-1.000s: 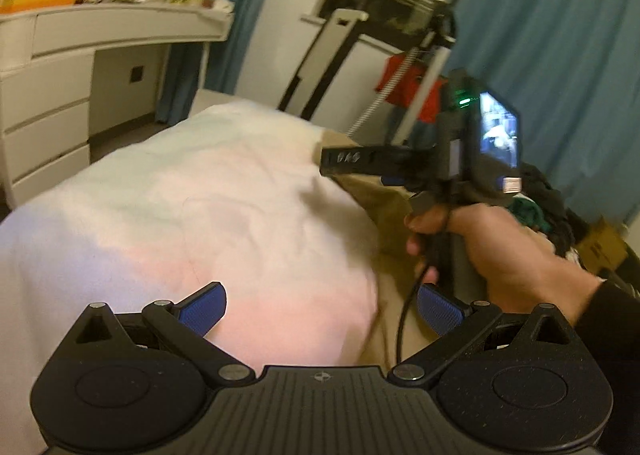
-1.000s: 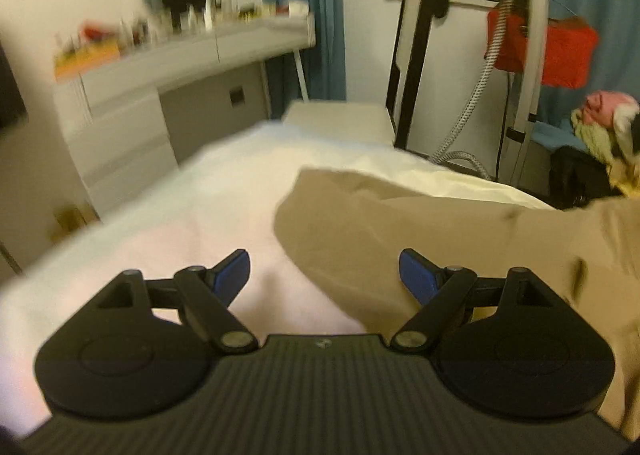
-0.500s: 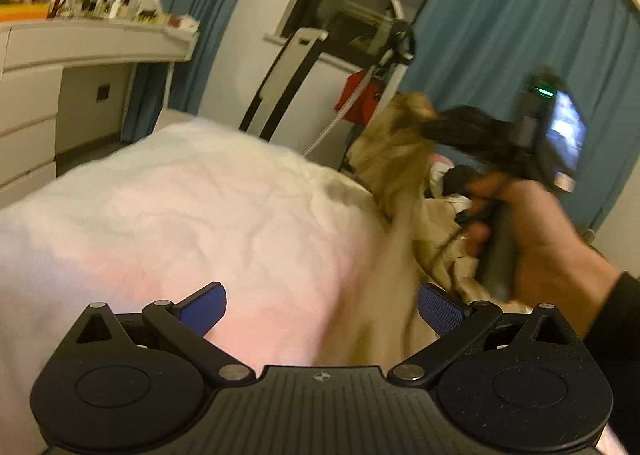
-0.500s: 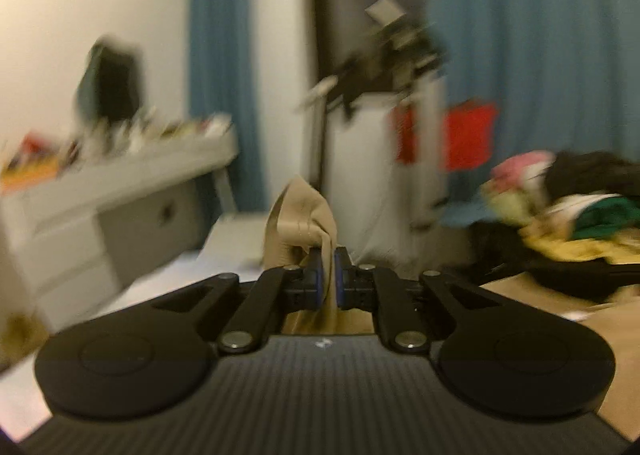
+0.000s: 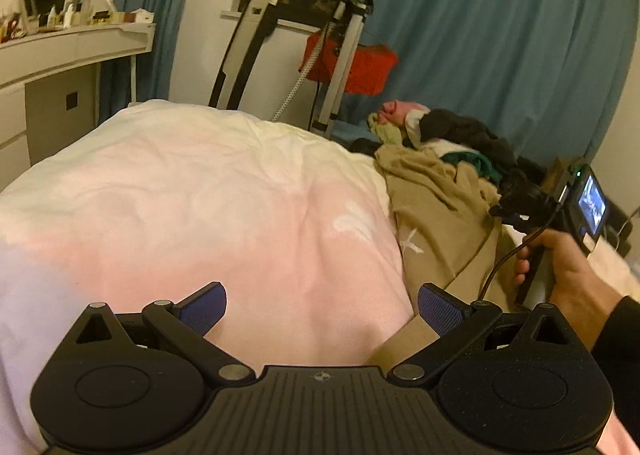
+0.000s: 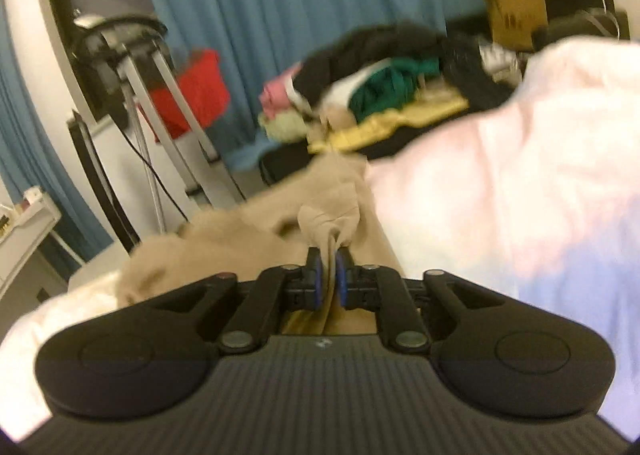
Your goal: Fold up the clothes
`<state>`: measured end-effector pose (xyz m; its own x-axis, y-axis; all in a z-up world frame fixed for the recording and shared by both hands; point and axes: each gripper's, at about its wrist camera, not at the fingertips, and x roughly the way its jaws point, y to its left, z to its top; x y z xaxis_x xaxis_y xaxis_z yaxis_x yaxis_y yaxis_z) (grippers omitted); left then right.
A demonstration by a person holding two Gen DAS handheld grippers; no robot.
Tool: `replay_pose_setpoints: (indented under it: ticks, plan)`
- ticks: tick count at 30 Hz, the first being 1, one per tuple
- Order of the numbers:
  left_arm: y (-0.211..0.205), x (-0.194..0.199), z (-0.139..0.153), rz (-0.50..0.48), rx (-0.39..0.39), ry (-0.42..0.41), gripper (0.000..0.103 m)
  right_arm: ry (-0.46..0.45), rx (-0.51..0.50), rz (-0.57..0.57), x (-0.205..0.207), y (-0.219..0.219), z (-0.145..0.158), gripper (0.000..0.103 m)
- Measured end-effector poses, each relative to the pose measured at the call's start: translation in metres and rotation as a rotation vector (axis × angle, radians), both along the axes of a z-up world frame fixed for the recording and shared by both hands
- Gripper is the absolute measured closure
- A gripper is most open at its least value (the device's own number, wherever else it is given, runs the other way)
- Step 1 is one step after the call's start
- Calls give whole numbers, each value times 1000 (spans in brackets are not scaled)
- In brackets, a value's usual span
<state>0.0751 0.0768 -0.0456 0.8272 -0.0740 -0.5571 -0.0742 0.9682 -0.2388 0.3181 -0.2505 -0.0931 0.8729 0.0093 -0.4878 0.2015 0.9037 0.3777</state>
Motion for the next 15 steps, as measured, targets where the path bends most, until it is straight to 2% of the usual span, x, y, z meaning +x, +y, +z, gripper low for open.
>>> replay_pose_setpoints:
  ticks: [1,2,3,4,9,15]
  plan:
    - [-2,3,-1,-5,9,3,0,5,6,18,1,1,-1,59]
    - [-5,5,-2,-10,18,5,0,1,10,43,0,2,0,45]
    - [-7,8,-4,-14,26,8,0,-7,6,62,-4,3,4,22]
    - [-10,11,-5,-19,35,11,0,-22,-9,76,-12,5,11,17]
    - [-9,6,1,-21,7,-11,0,-81,-73,164,-59,15,59,19]
    - [-14,-21,16,-33,10,-37,0,-172,-112,223,-164,30,107,19]
